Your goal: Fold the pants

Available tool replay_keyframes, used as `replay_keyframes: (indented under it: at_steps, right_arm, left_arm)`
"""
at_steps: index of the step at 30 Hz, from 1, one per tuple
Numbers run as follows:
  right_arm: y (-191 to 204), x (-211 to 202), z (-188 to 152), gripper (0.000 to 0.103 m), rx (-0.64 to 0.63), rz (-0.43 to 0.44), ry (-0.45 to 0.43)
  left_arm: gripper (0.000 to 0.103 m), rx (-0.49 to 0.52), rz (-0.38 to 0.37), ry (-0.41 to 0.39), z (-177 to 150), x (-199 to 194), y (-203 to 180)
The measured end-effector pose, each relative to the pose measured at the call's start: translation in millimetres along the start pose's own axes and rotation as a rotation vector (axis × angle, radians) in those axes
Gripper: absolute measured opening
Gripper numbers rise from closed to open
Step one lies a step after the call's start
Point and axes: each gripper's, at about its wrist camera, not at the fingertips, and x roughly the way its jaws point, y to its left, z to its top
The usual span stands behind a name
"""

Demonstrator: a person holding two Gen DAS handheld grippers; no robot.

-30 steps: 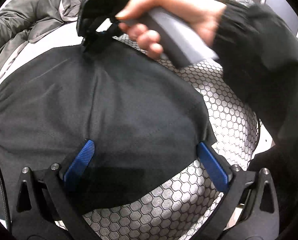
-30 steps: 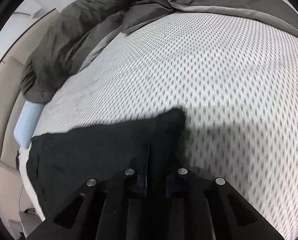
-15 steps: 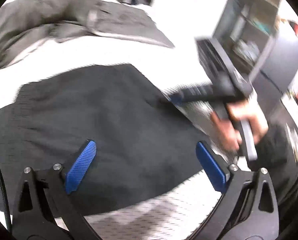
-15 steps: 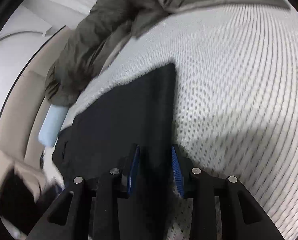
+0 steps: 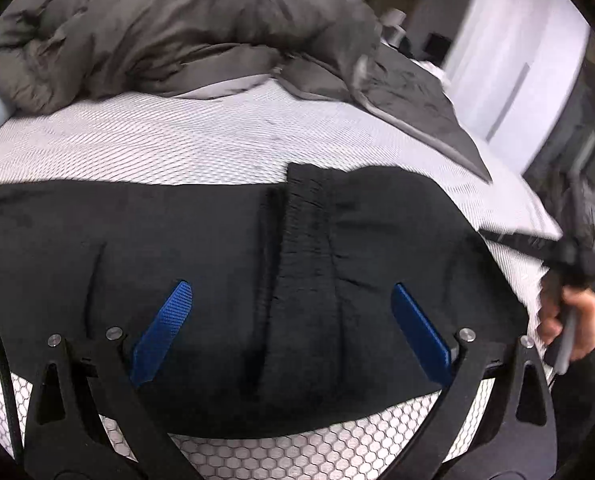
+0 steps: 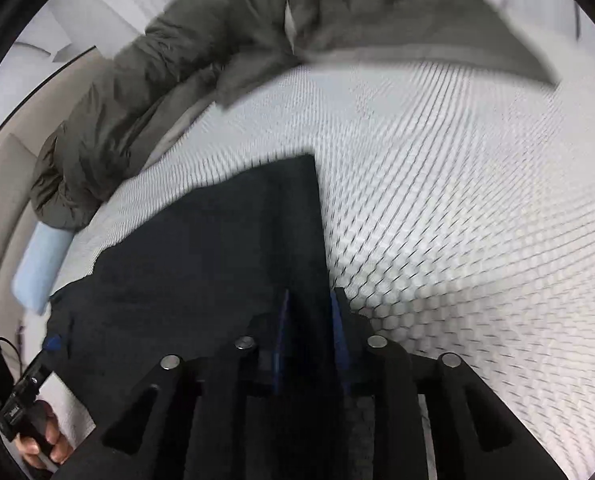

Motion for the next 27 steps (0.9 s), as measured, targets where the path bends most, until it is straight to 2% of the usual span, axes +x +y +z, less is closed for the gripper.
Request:
replay_keyframes:
  at_steps: [2, 3, 5, 7, 9, 10, 11, 12, 14, 17, 19, 21, 23, 25, 27]
  right_arm:
    - [24.8, -26.2, -7.6, 0.023, -0.099, -0.035, -0.084]
    - [38.8, -39.8, -18.0, 0.023, -0.154, -0.022, -0.111]
    - [56.4, -48.6, -39.0, 0.023, -0.220, 0.044, -0.075]
    - [72.7, -41.7, -56.3, 0.023, -0.261, 0.119, -0.017]
    - [90.2, -20.2, -74.0, 0.023, -0.291, 0.176, 0.071]
    - [98.1, -8.2, -83.5, 0.023, -0.324, 0.165, 0.114]
    - [89.2, -7.9, -95.1, 0.024, -0.354, 0.142, 0.130]
    - [97.9, 1.4, -99.7, 0.024, -0.392, 0.117, 0.133]
    - [94.5, -4.4, -104.8, 0.024, -0.437, 0.090, 0.126]
    - [59.9, -18.6, -99.0, 0.024, -0.418, -0.043, 0.118]
    - [40.8, -25.3, -95.1, 0.024, -0.370, -0.014, 0.116]
    - [40.0, -35.9, -92.5, 0.027, -0.339, -0.009, 0.093]
    - [48.7, -43.4, -86.8, 0.036, -0.328, 0.022, 0.047]
    - [65.0, -43.0, -79.0, 0.043, -0.305, 0.069, 0.012]
    - [83.6, -22.6, -61.2, 0.043, -0.313, 0.085, 0.028]
  left_arm:
    - [0.099, 0.093, -0.016, -0.002, -10.4, -0.3, -20.6]
    - [0.099, 0.152, -0.028, -0.003, -14.5, -0.6, -32.9]
    - [0.099, 0.255, -0.057, 0.012, -29.1, -2.2, -58.6]
    - [0.097, 0.325, -0.082, 0.045, -40.4, 3.3, -75.3]
    - [0.095, 0.384, -0.068, 0.111, -51.9, 18.0, -85.1]
    - [0.094, 0.412, -0.043, 0.135, -57.7, 24.6, -87.7]
    - [0.094, 0.438, -0.018, 0.153, -62.5, 30.8, -87.6]
    - [0.093, 0.456, -0.007, 0.171, -66.1, 34.9, -85.4]
    - [0.094, 0.460, -0.010, 0.172, -67.4, 33.3, -80.5]
    - [0.094, 0.437, 0.014, 0.197, -64.5, 35.2, -69.1]
    - [0.091, 0.401, 0.011, 0.219, -54.5, 26.9, -66.1]
    - [0.090, 0.365, -0.040, 0.154, -39.2, 4.0, -65.8]
    - [0.095, 0.318, -0.076, 0.078, -23.3, -10.5, -66.0]
    - [0.094, 0.311, -0.061, 0.059, -10.5, 0.4, -72.5]
    - [0.092, 0.334, -0.030, 0.075, -2.5, 22.6, -79.6]
